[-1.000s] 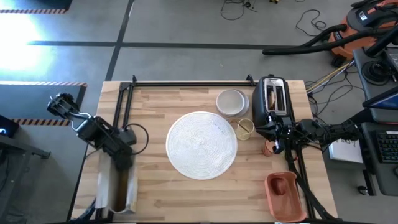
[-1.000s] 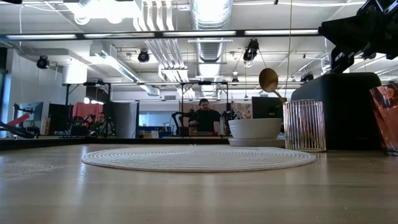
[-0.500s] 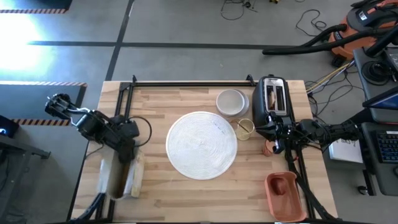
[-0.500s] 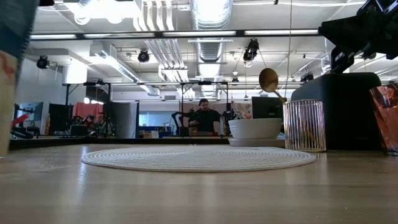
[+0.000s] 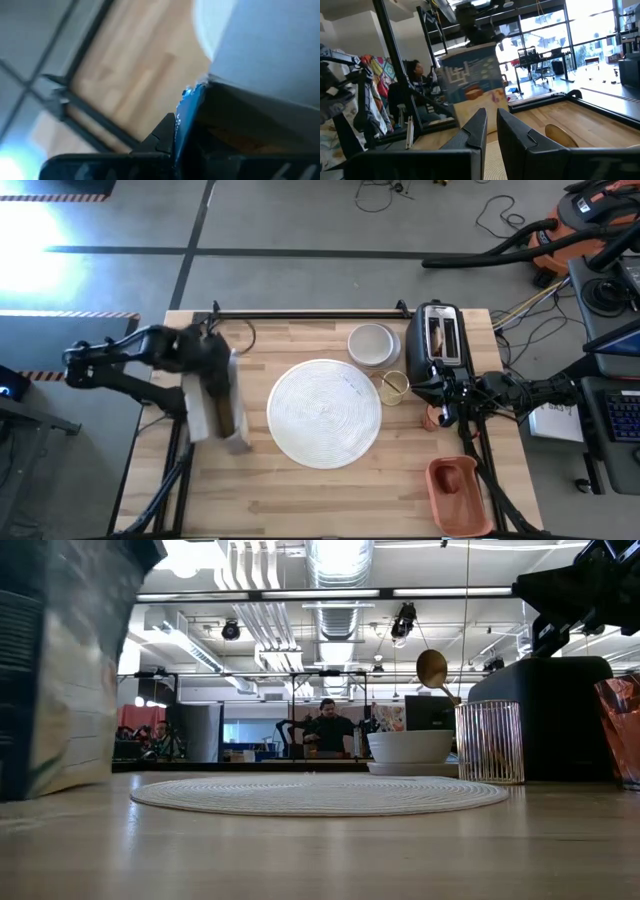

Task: Arrange a breakfast setting
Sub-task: Move the cereal to the top left of the table

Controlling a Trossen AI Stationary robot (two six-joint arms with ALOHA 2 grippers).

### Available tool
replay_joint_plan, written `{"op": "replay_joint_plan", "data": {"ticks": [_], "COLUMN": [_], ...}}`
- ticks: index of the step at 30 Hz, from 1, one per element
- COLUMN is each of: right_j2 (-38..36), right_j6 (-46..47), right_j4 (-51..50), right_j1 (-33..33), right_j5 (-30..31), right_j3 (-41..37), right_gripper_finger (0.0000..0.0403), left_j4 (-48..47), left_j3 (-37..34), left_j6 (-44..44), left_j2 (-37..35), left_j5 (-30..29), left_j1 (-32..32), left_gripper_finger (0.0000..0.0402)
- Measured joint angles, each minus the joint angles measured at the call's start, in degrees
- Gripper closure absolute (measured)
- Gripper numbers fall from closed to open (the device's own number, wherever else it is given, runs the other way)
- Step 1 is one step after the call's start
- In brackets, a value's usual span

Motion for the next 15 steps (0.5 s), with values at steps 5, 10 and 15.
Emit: {"op": "replay_joint_plan", "data": {"ticks": [5, 10, 15], "right_j2": [-0.01, -0.01, 0.00], "right_j6": [0.00, 0.00, 0.00], "right_j4": [0.02, 0.01, 0.00], "right_j1": [-0.01, -0.01, 0.01], "right_j5": [0.00, 0.00, 0.00], "right_j3": [-0.02, -0.02, -0.01], "right_gripper_finger": [0.0369, 0.0369, 0.0369], "left_j4": [3.87, 11.97, 17.95], "left_j3": [-0.06, -0.17, -0.17], "left_j6": [13.80, 28.70, 42.83], "left_j2": [1.85, 3.40, 4.78], "left_j5": [-2.73, -4.81, -5.36], "left_j1": [12.46, 22.27, 29.76], "left_gripper_finger": [0.0401, 0.0401, 0.0401]}}
